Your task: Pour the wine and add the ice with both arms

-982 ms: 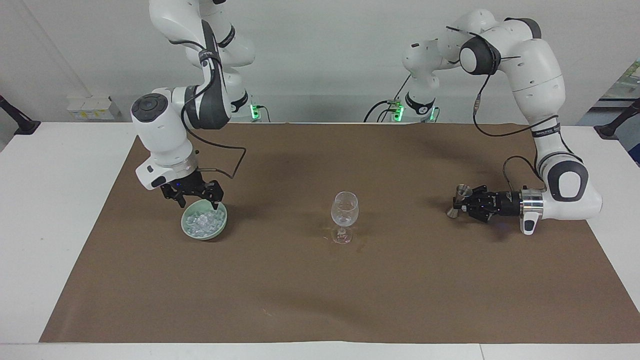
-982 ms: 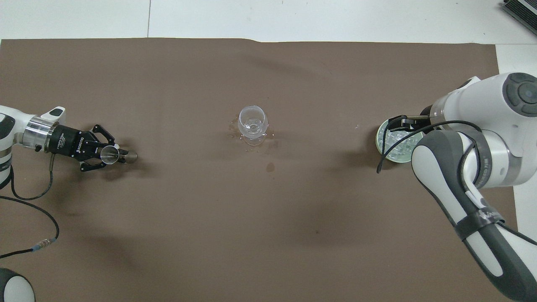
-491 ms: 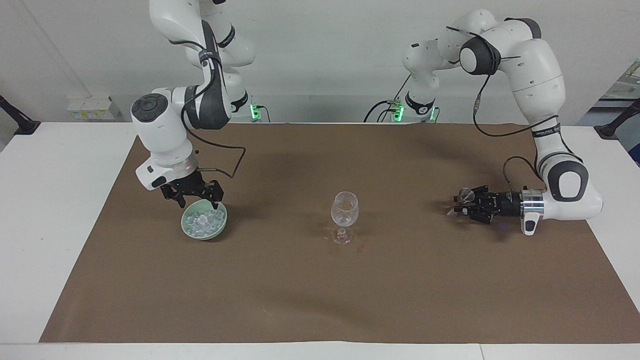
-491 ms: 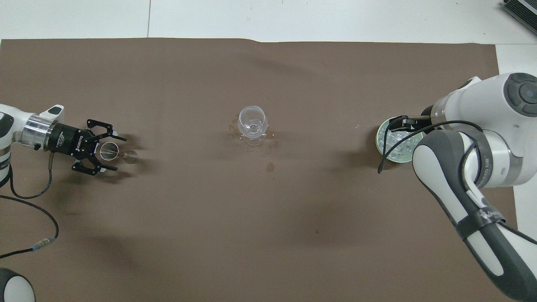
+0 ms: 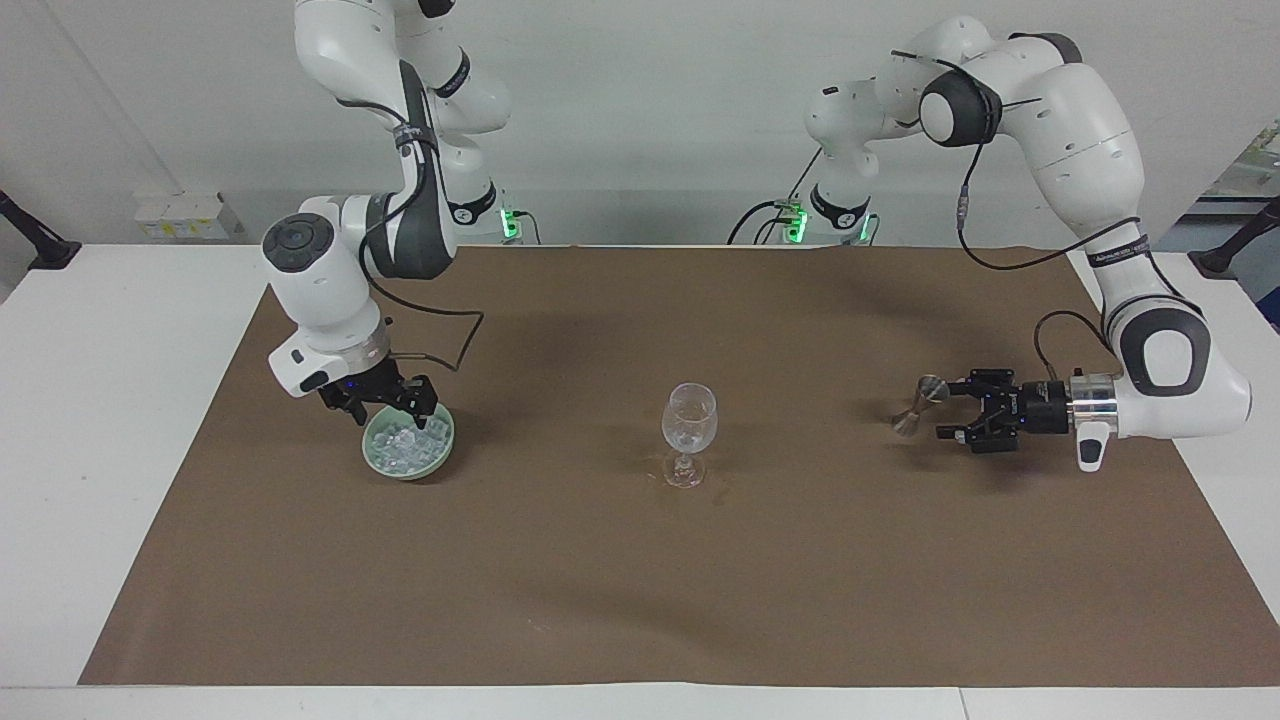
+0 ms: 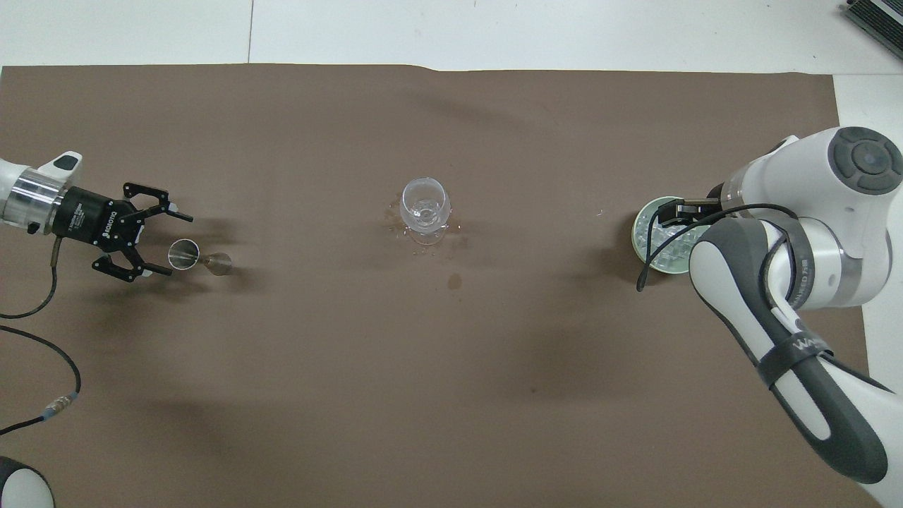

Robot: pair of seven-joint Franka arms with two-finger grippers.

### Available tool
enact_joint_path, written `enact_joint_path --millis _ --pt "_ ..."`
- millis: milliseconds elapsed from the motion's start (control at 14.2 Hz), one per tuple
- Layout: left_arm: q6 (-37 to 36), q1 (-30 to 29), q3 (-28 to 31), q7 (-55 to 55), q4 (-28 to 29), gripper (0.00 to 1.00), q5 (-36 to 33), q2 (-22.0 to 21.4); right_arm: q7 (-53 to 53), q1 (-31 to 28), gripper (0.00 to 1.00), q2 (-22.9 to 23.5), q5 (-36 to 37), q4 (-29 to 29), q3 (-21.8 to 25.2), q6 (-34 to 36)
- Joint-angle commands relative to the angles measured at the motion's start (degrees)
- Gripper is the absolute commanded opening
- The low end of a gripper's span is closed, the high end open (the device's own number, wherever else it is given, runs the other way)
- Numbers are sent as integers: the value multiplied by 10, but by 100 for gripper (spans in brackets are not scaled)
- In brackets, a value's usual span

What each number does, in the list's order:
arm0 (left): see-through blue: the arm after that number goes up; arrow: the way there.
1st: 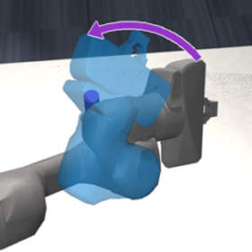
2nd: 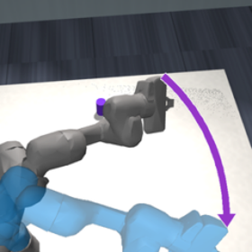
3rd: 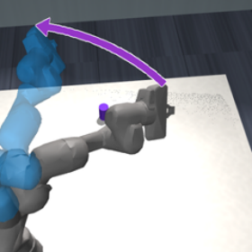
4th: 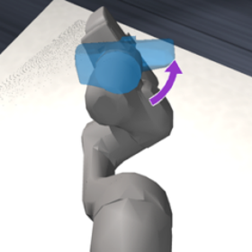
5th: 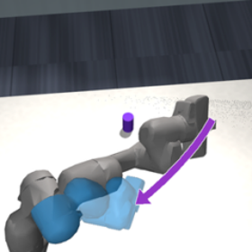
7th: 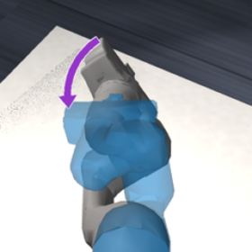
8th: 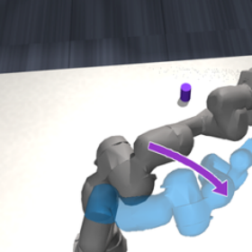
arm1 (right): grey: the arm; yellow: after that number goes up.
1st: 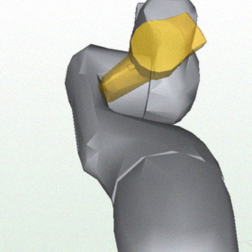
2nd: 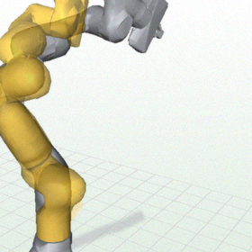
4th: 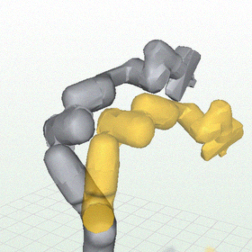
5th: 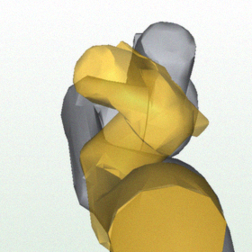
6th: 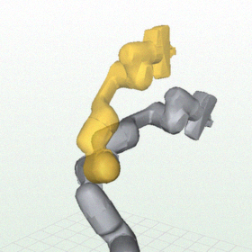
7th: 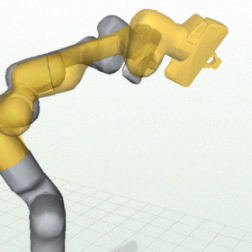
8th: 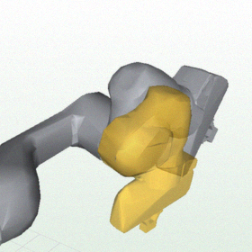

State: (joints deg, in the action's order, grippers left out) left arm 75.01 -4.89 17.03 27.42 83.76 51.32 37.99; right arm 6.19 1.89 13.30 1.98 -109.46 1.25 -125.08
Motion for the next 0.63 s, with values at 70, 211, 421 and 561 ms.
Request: enact_joint_path --millis 70,211,421,561 --pt "-4 2 35 5 -38 100 -17 -26 -12 -7 84 24 9 -3 -4 -35" --pt "-4 3 44 3 -68 100 -52 -41 -11 -7 80 27 9 -7 -3 -37" --pt "-3 3 45 -3 -91 100 -88 -68 -8 -7 73 27 9 -15 -4 -37" --pt "-1 3 48 -8 -95 100 -103 -85 -8 -7 66 25 9 -18 -3 -35"
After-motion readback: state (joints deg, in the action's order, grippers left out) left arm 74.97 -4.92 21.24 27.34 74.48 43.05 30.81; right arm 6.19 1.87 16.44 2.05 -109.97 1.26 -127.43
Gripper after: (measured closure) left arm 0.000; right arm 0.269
